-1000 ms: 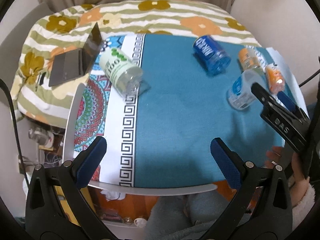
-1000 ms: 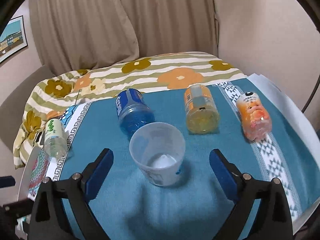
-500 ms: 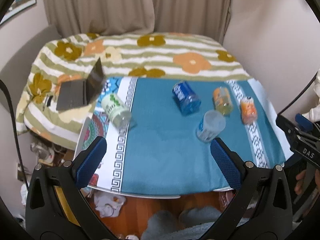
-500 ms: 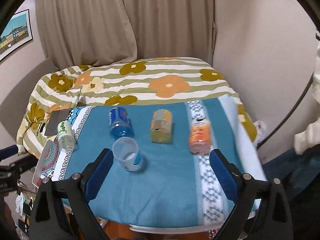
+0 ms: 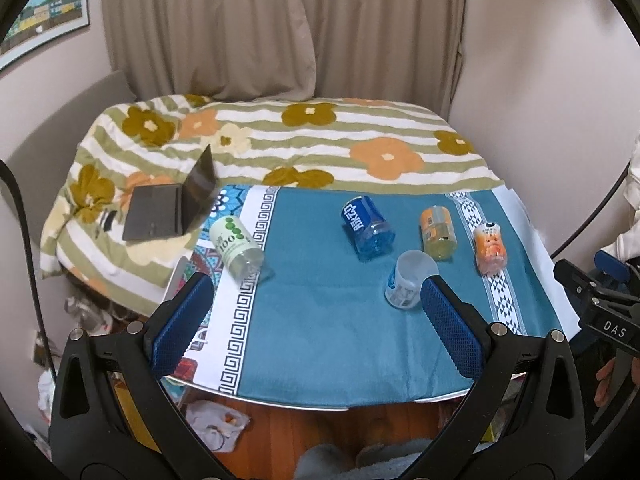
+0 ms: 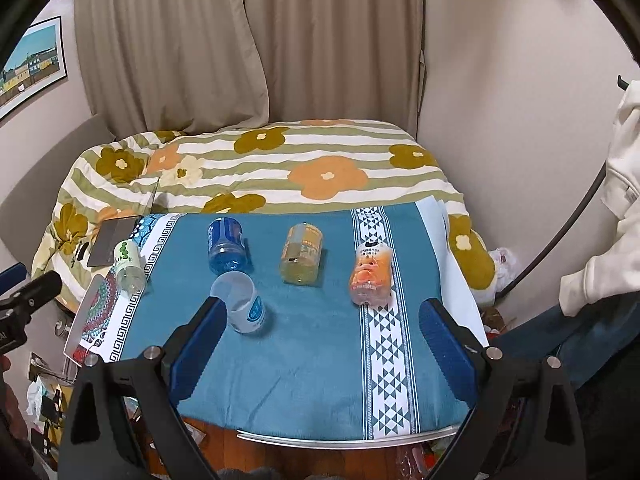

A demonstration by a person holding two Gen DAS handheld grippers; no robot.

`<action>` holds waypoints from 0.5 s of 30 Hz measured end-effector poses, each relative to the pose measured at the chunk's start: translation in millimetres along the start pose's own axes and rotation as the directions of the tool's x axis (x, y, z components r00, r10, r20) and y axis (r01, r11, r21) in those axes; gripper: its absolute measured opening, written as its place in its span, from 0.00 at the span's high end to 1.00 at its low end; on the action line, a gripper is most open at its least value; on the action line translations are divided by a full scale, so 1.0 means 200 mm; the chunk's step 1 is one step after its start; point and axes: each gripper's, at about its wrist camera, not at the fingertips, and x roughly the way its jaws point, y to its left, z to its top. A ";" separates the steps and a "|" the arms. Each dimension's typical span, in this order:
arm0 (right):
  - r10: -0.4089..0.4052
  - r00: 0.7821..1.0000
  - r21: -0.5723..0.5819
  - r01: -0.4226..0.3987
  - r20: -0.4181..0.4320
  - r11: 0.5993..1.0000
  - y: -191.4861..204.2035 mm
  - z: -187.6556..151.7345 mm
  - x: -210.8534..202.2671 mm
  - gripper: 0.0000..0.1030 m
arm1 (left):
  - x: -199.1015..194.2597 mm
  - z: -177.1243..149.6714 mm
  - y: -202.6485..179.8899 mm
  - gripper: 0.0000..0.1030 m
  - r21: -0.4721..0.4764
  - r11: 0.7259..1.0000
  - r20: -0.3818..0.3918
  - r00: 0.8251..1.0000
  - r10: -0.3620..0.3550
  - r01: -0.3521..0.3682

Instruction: Flip cup upright

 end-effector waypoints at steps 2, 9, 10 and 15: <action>0.001 1.000 0.002 -0.001 -0.001 1.000 -0.01 0.00 0.00 0.07 | -0.01 0.00 0.00 0.00 0.001 1.000 0.007 1.000 0.001 -0.001; -0.003 1.000 -0.001 0.003 0.006 1.000 -0.01 -0.01 0.00 0.07 | -0.03 -0.01 -0.01 0.00 0.000 1.000 0.023 1.000 -0.004 0.004; -0.004 1.000 -0.001 0.004 0.007 1.000 -0.01 -0.01 0.00 0.07 | -0.03 -0.01 -0.01 0.00 0.001 1.000 0.024 1.000 -0.004 0.004; -0.007 1.000 0.003 0.007 0.008 1.000 -0.01 -0.01 0.00 0.07 | -0.03 -0.01 -0.02 0.00 0.002 1.000 0.029 1.000 -0.011 0.011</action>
